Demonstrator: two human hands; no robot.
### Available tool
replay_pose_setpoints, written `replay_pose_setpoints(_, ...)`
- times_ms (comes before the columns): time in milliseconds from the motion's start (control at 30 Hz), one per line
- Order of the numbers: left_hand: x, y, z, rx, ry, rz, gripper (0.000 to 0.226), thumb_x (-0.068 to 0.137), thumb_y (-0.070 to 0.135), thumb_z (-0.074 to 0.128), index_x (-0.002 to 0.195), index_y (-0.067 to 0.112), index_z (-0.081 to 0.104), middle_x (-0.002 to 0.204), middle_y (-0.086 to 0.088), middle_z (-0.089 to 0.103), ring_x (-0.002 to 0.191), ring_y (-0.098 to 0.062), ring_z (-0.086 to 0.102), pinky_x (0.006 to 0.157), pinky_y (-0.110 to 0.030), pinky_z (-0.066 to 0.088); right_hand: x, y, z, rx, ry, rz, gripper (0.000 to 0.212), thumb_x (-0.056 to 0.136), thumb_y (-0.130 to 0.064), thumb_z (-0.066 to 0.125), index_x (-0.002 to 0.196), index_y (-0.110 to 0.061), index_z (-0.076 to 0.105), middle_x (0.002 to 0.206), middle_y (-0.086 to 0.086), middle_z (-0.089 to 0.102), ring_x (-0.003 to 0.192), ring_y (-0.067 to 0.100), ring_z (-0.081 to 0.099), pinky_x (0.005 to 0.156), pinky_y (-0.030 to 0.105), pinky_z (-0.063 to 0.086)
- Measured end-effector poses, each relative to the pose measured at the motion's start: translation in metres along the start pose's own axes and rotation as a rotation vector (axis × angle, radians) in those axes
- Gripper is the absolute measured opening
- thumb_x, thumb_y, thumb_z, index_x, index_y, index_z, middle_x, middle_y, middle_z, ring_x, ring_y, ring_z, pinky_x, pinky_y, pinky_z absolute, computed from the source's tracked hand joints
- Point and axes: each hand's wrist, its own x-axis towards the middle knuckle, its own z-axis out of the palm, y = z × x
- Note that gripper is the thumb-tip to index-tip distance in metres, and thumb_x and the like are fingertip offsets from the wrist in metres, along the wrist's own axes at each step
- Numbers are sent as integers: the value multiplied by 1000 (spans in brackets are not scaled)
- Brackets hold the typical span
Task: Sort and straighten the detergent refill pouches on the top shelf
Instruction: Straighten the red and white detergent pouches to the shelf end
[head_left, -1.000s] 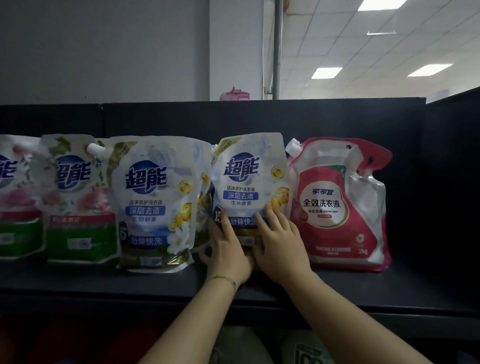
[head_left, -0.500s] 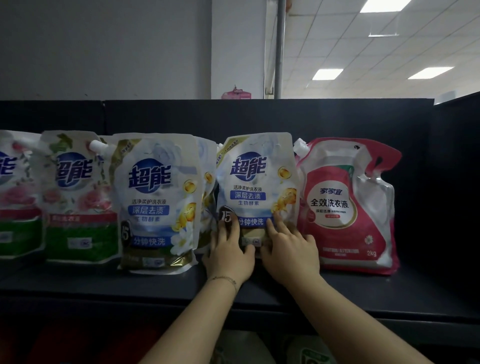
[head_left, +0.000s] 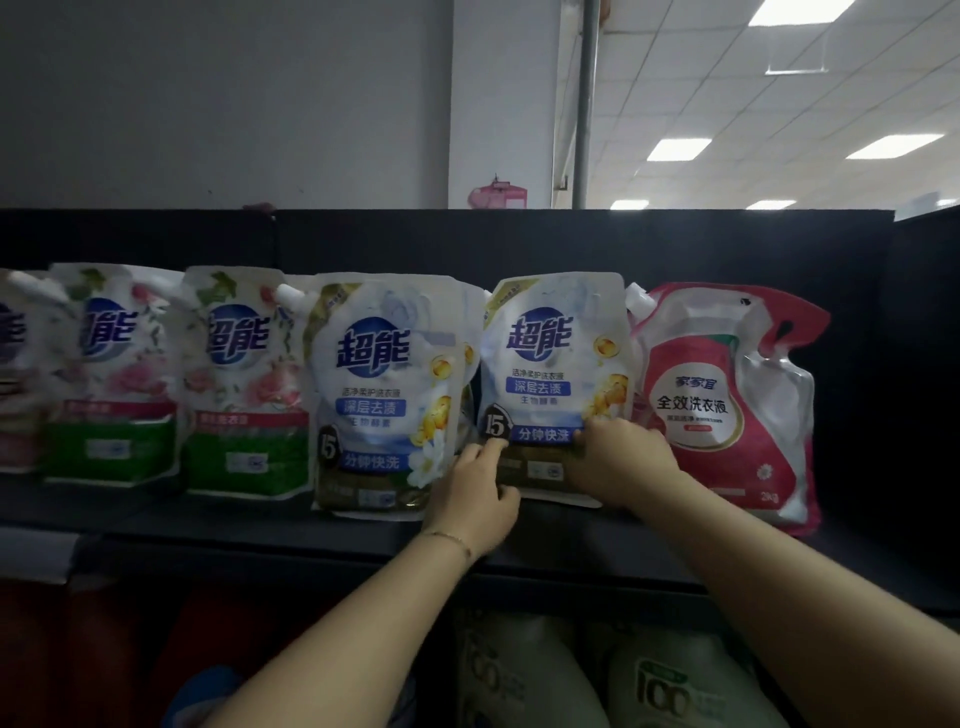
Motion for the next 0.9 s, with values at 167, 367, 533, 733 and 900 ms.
replay_pose_setpoints(167,-24,-41,-36,33,128,198,16,90,21,55,106,19,53,109,2,47,94,-24,57,75,-38,49,-22,-71,15,69,238,-377,30,91,-35,46,111,-19,62,114,3,57,108,24,51,91,38,39)
replay_pose_setpoints(367,-37,-104,-78,293,339,215,51,72,29,79,111,17,47,116,-2,39,96,-27,58,72,-35,50,-18,-135,50,57,343,-715,63,83,-31,60,140,-14,44,155,13,29,143,30,26,113,44,29)
replay_pose_setpoints(533,-19,-133,-100,411,160,85,108,74,66,65,139,50,-21,154,8,-27,144,-18,-12,114,-51,14,6,-156,59,66,278,-573,97,90,-60,47,148,-28,-24,146,-1,-44,134,18,-41,109,37,-21)
replay_pose_setpoints(733,10,-152,-107,595,-73,161,126,62,85,49,127,39,-49,133,5,-60,137,-25,-38,116,-48,-10,33,-151,61,-46,141,-498,118,74,-82,44,135,-30,-43,140,0,-51,126,17,-49,105,37,-27)
replay_pose_setpoints(900,31,-157,-101,651,-70,170,127,38,94,22,124,37,-54,133,3,-60,130,-28,-48,114,-55,-15,46,-151,66,-32,118,-471,120,73,-84,43,133,-31,-45,136,-1,-55,124,16,-52,108,38,-25)
